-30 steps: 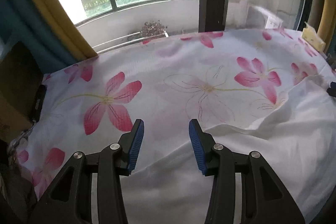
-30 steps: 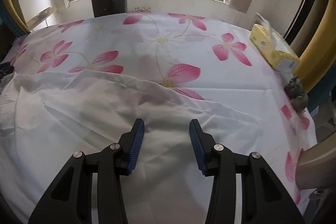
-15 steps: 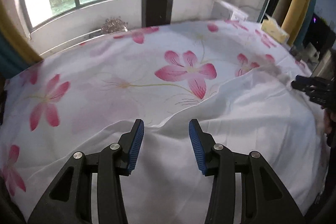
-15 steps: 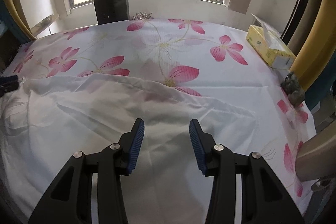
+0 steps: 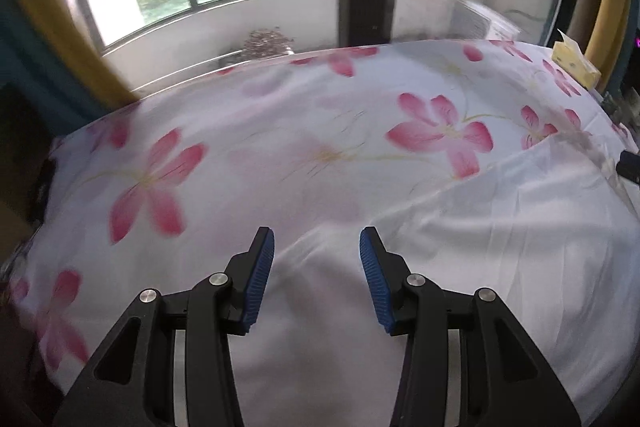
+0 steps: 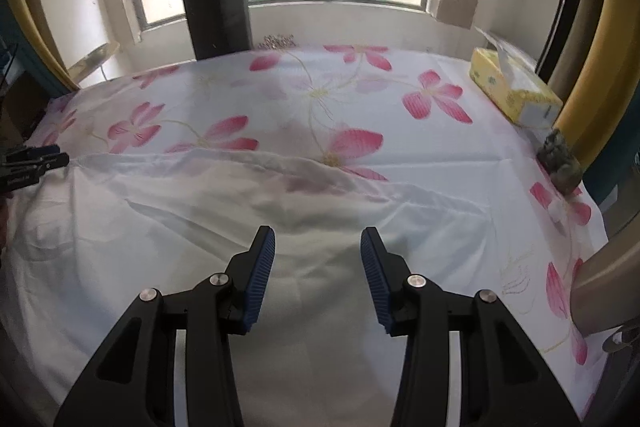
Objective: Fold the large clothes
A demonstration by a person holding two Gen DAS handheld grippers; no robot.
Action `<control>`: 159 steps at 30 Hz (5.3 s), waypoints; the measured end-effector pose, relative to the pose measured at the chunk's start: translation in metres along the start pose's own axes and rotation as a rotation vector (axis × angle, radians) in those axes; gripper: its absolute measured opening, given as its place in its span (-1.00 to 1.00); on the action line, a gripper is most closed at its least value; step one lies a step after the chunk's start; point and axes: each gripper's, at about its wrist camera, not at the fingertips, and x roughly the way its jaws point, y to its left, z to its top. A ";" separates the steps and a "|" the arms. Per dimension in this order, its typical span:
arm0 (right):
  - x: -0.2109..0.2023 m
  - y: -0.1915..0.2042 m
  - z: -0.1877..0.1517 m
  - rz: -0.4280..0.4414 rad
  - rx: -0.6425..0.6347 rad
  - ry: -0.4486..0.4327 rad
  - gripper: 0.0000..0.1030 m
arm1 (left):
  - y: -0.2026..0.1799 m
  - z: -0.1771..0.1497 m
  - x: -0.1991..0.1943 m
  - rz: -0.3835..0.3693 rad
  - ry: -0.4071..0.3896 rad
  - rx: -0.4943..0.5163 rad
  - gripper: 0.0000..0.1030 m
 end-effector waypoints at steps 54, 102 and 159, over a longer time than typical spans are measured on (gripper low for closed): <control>-0.010 -0.097 -0.004 -0.285 0.046 0.046 0.23 | 0.115 -0.087 -0.078 0.153 -0.065 -0.251 -0.24; -0.059 -0.003 -0.083 -0.057 -0.024 -0.005 0.41 | 0.029 -0.185 -0.121 0.104 -0.047 -0.205 -0.23; -0.036 -0.009 -0.090 0.321 0.412 -0.073 0.69 | -0.128 -0.072 -0.094 -0.296 -0.108 0.038 -0.22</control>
